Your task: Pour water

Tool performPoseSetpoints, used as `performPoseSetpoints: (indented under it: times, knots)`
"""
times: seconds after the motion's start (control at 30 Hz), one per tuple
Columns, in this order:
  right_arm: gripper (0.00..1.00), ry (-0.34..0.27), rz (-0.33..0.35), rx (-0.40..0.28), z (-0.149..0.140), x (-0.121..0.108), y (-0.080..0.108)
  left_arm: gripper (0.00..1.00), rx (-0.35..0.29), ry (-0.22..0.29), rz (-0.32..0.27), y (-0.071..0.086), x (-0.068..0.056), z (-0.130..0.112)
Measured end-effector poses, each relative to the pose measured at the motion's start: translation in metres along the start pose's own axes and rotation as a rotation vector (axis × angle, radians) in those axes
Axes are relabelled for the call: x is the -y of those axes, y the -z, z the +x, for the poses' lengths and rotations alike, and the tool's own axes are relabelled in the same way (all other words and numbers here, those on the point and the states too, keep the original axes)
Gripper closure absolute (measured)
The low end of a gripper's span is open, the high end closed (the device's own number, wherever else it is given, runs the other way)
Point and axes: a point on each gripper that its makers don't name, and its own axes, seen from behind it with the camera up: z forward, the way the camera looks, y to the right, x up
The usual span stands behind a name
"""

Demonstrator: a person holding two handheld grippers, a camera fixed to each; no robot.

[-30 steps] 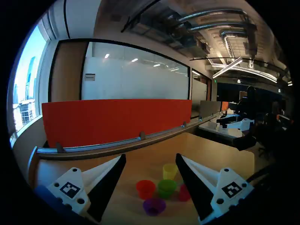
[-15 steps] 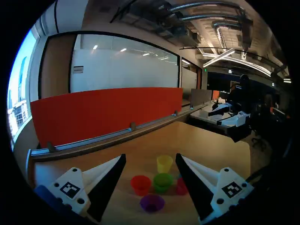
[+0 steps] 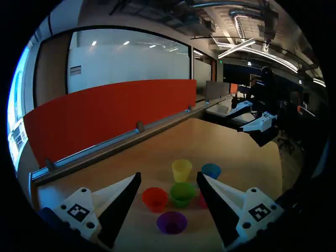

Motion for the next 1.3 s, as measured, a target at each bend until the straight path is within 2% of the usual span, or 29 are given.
performPoseSetpoints:
  times: [0.3,0.57,0.97,1.3]
  knots:
    - [0.00,0.003,0.022,0.038,-0.022,-0.002,-0.015,0.01,0.091,-0.046,-0.038,-0.025,-0.006,-0.026]
    - [0.00,0.029,0.037,0.077,-0.043,-0.002,-0.028,0.01,0.162,-0.082,-0.070,-0.041,-0.010,-0.048]
    - [0.00,0.038,0.060,0.116,-0.073,0.002,-0.042,0.01,0.270,-0.105,-0.126,-0.060,-0.018,-0.082]
    - [0.00,0.031,0.066,0.141,-0.092,0.000,-0.049,0.01,0.357,-0.123,-0.187,-0.079,-0.033,-0.108]
